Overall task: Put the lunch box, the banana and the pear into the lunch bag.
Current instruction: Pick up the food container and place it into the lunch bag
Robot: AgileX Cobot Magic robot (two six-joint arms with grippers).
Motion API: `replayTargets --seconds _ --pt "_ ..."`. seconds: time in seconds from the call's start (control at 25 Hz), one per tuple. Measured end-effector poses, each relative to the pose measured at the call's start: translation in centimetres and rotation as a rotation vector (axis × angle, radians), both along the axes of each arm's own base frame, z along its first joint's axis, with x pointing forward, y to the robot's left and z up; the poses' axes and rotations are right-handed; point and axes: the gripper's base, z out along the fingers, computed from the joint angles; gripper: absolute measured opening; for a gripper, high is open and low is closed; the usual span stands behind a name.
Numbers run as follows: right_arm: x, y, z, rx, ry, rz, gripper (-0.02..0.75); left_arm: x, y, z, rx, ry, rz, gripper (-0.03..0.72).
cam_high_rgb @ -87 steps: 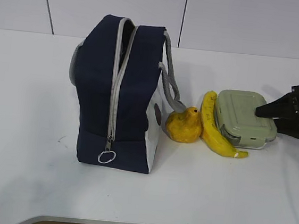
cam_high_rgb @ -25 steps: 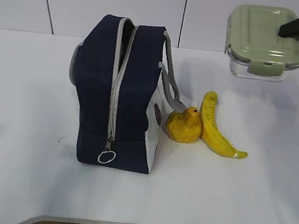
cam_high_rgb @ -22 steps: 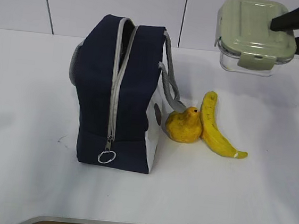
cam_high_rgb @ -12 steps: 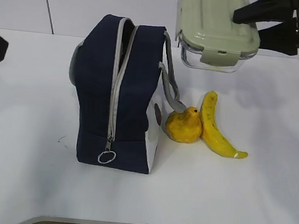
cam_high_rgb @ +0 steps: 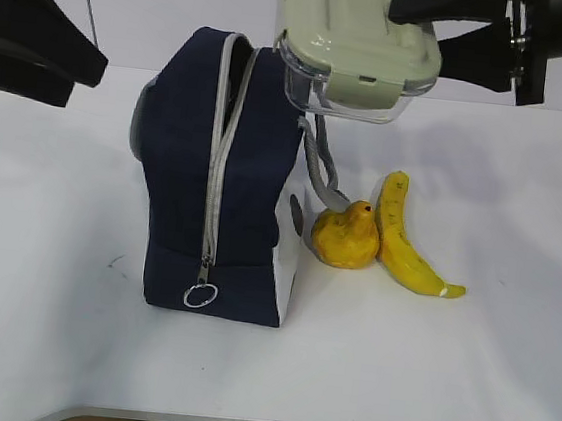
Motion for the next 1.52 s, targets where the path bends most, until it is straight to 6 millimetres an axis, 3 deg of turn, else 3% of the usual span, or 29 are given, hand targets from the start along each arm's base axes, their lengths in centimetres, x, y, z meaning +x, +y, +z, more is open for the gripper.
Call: replayTargets --seconds 0.16,0.44,0.68,0.76,0.92,1.0,1.28,1.52 --pt "-0.1 0.6 0.3 0.033 0.001 0.009 0.368 1.3 -0.5 -1.2 -0.064 0.031 -0.014 0.435" --pt "0.0 0.8 0.5 0.065 -0.001 -0.002 0.368 1.6 -2.0 -1.9 -0.079 0.033 -0.069 0.435" --pt "-0.3 2.2 0.6 0.072 0.000 0.036 0.368 3.2 -2.9 -4.4 -0.055 0.056 -0.056 0.420" --pt "-0.5 2.7 0.6 0.072 0.001 0.052 0.368 3.5 -3.0 -5.1 -0.054 0.076 -0.056 0.362" --pt "-0.8 3.9 0.4 0.072 0.006 0.087 0.368 3.6 -3.1 -5.7 -0.056 0.094 -0.082 0.090" --pt "-0.8 4.5 0.2 0.070 0.012 0.093 0.368 3.6 -3.1 -5.7 -0.052 0.081 -0.093 0.018" --pt "0.1 5.0 -0.2 0.046 -0.013 0.010 0.368 3.6 -3.1 -5.6 -0.050 0.074 -0.100 -0.001" --pt "1.4 5.0 -1.9 0.046 0.029 -0.028 0.368 3.6 -3.1 -5.6 -0.050 0.074 -0.100 -0.002"
